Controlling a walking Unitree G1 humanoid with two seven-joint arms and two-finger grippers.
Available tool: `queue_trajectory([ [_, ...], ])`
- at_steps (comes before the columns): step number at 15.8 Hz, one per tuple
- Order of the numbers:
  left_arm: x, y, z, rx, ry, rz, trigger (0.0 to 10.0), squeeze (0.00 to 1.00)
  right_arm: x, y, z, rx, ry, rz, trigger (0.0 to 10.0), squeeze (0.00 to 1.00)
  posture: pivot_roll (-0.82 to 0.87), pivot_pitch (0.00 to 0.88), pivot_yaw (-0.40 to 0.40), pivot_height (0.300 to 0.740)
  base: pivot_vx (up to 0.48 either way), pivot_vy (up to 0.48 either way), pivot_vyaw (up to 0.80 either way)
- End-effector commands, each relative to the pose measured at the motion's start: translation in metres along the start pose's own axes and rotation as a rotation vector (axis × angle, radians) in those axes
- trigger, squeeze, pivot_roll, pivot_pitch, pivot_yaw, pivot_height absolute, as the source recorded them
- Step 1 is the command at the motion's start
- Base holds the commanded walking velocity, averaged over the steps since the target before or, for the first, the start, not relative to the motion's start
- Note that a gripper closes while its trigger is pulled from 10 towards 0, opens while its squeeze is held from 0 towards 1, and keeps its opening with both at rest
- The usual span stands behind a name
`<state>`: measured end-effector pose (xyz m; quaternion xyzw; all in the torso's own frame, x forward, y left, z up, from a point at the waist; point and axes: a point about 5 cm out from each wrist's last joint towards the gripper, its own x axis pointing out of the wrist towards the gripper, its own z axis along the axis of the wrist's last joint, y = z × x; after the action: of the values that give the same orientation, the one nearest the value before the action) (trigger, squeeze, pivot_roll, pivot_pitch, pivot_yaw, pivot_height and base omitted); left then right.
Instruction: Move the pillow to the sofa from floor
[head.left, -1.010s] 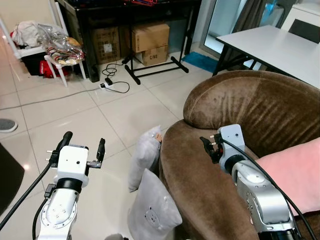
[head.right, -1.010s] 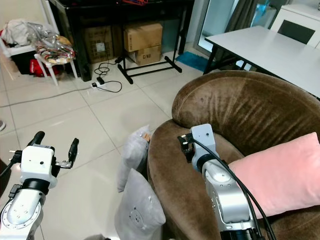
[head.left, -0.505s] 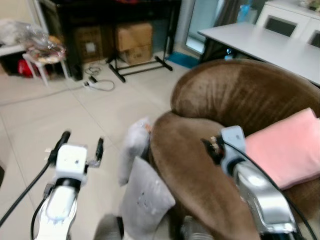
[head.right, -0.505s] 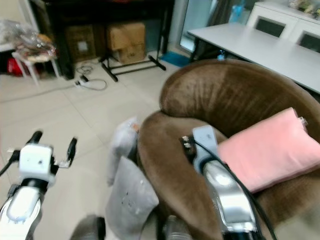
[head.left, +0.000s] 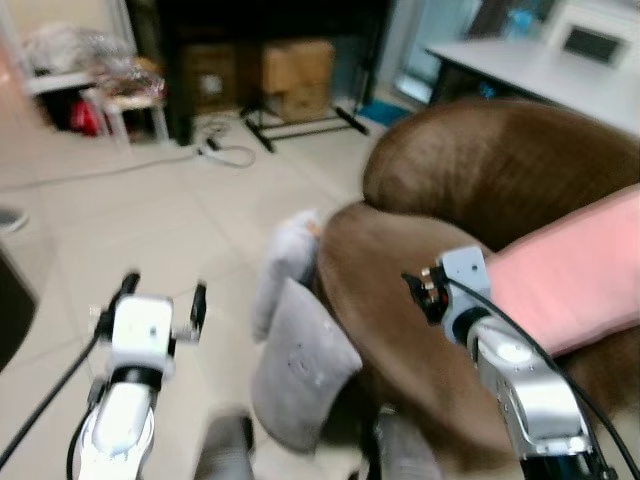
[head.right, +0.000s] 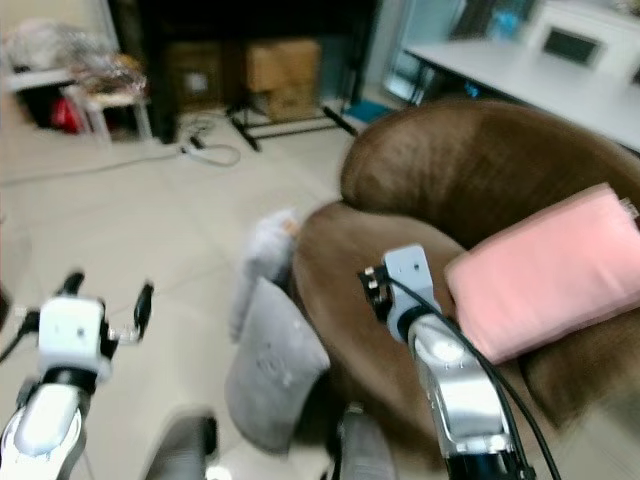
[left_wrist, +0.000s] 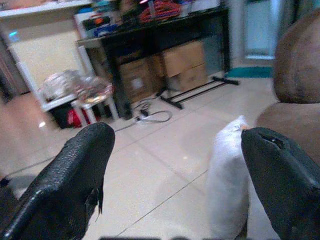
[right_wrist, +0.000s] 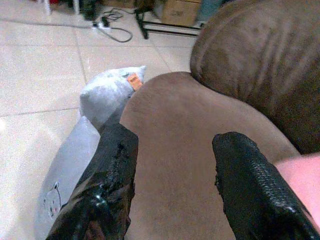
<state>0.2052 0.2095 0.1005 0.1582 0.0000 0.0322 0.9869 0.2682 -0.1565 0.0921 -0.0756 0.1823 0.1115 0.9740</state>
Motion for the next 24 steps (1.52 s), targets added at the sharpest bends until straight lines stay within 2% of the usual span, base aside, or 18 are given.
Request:
queue_trajectory([
  [1,0.002,-0.002,0.003,-0.005,-0.011,0.001,10.0,0.00,0.000,-0.004,0.001,0.000,-0.008,0.002,10.0,0.00,-0.06,0.000,-0.106,0.640,0.000,0.000,0.00],
  [3,0.001,-0.002,0.003,-0.007,-0.009,0.016,10.0,0.00,0.000,-0.001,0.000,0.018,-0.004,0.030,10.0,0.00,-0.06,0.000,-0.119,0.620,0.000,0.000,0.00],
  [11,-0.002,-0.001,0.003,-0.025,-0.012,0.047,10.0,0.00,0.001,0.002,0.000,-0.005,-0.004,0.070,10.0,0.00,-0.06,0.000,-0.131,0.545,0.000,0.000,0.00],
  [13,-0.002,-0.002,0.003,-0.032,-0.012,0.044,10.0,0.00,0.002,0.002,0.001,-0.011,-0.011,0.067,10.0,0.00,-0.06,0.000,-0.131,0.545,0.000,0.000,0.00],
  [16,-0.003,-0.002,0.006,-0.047,-0.032,0.037,10.0,0.00,0.001,0.008,0.002,-0.075,-0.031,0.134,10.0,0.00,-0.05,0.000,-0.134,0.545,0.198,0.000,0.46],
  [23,-0.003,0.001,0.006,-0.049,-0.033,0.045,10.0,0.00,0.003,0.011,0.005,-0.085,-0.039,0.155,10.0,0.00,-0.04,0.000,-0.139,0.545,0.354,0.000,0.80],
  [24,-0.003,0.003,0.006,-0.049,-0.034,0.048,10.0,0.00,0.004,0.010,0.005,-0.061,-0.036,0.133,10.0,0.00,-0.03,0.000,-0.140,0.545,0.356,0.000,0.00],
])
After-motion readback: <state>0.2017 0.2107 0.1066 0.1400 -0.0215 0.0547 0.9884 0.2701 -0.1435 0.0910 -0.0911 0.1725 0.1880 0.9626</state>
